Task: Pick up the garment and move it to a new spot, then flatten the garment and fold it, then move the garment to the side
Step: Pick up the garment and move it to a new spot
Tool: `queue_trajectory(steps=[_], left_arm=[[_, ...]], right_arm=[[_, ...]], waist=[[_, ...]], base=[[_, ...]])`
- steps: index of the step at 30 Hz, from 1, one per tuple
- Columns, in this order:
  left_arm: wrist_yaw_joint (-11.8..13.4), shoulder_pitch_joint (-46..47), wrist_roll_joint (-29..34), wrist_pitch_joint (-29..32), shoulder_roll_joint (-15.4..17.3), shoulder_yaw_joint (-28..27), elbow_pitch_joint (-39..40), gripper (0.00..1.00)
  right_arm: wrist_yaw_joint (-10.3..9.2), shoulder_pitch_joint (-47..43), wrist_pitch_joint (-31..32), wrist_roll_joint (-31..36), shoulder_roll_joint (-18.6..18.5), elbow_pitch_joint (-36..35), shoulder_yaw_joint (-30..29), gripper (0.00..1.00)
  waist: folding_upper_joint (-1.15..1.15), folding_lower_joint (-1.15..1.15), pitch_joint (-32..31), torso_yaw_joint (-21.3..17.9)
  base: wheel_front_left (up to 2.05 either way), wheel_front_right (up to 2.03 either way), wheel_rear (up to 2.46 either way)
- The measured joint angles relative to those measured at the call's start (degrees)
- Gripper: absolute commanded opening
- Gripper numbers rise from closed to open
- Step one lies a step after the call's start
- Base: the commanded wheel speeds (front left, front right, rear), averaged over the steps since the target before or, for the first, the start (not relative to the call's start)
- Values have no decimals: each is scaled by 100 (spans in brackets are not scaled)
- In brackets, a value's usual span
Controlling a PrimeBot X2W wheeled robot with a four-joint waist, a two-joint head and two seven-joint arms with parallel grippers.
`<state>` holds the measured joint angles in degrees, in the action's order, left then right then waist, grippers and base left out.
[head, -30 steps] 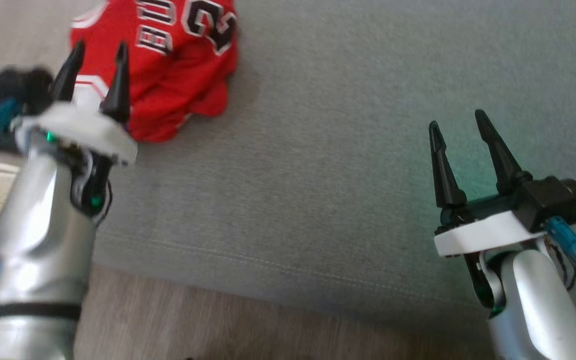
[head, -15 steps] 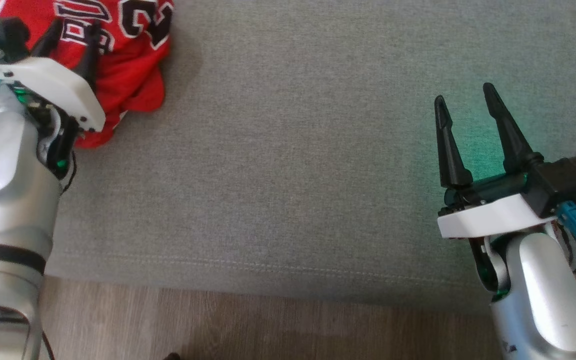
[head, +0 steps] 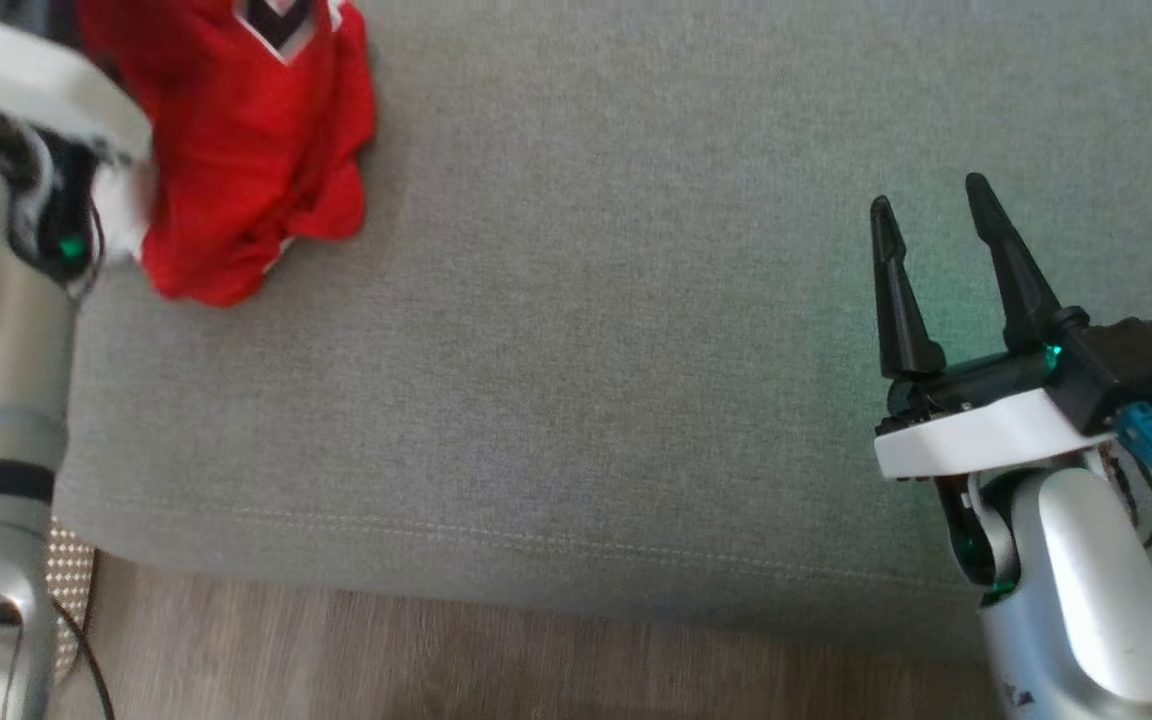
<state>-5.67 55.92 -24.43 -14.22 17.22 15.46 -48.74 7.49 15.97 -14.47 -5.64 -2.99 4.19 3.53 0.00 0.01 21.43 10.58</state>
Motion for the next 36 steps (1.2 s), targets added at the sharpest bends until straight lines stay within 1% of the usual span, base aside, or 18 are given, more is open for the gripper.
queue_trajectory(steps=[5, 8, 11, 16, 20, 21, 25, 29, 33, 36], left_arm=[[94, -233, 265, -8, 5, -328, 1167, 0], [115, -539, 392, -8, -7, -405, 1678, 0], [109, -731, 478, -8, -54, -339, 2049, 0], [56, -808, 516, 22, -236, -60, 2595, 0], [49, -819, 481, 313, -491, 223, 3098, 0], [13, -821, 449, 392, -570, 297, 3222, 0], [12, -816, 349, 675, -918, 609, 3687, 0], [32, -703, 270, 825, -1298, 928, 4009, 0], [181, -324, 212, 857, -1471, 1225, 4158, 0], [339, -46, 358, 810, -1500, 1366, 3999, 0]], right_arm=[[0, -10, 0, -140, 0, 112, 62, 100], [0, -16, 0, -238, 0, 169, 79, 100], [0, -27, 0, -318, 0, 208, 110, 100], [0, -41, 0, -489, 1, 227, 131, 100], [0, -42, 0, -572, 1, 219, 142, 100], [0, -42, 0, -603, 1, 209, 152, 100], [0, -32, 0, -637, 1, 138, 153, 100], [0, 3, 0, -672, 1, -24, 99, 100], [0, 136, -1, -727, 1, -226, 19, 100], [0, 264, -16, -802, 1, -366, -49, 100]], waist=[[0, 0, -325, 41], [0, 0, -545, 39], [0, 0, -763, 12], [0, -1, -1070, -135], [0, -1, -1192, -378], [0, -1, -1212, -451], [0, -1, -1236, -783], [0, -1, -1177, -1167], [0, -1, -1023, -1558], [0, -1, -856, -1820]], base=[[0, 0, 0], [0, 0, 0], [0, 0, 0], [0, 0, 0], [0, 0, 0], [0, 0, 0], [0, 0, 0], [0, 0, 0], [0, 0, 0], [0, 0, 0]])
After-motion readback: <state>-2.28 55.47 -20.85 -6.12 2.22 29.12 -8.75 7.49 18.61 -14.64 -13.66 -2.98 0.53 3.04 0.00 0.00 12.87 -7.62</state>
